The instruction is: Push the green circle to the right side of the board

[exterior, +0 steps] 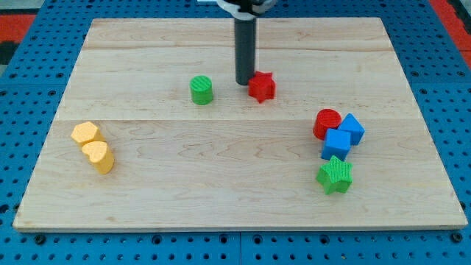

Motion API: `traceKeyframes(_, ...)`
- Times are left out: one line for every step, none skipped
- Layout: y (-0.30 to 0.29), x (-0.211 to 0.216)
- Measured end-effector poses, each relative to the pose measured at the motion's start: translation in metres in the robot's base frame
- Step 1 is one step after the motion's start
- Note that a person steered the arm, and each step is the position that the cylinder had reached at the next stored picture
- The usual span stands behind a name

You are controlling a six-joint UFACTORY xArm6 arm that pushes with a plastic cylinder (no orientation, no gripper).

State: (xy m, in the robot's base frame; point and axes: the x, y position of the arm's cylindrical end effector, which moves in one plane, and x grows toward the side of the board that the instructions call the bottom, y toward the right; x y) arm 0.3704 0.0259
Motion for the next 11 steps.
traceKeyframes(0.04,0.03)
traceKeyframes(0.081,0.032)
traceKeyframes(0.112,0.04)
traceKeyframes(0.106,0.03)
traceKeyframes(0.084,-0.004)
traceKeyframes(0.051,-0.031)
traceKeyframes(-0.014,-0.038)
traceKeyframes(-0.074,-0.03)
traceKeyframes(-0.099,-0.035)
traceKeyframes(-0.102,-0.013)
traceKeyframes(-0.084,0.015)
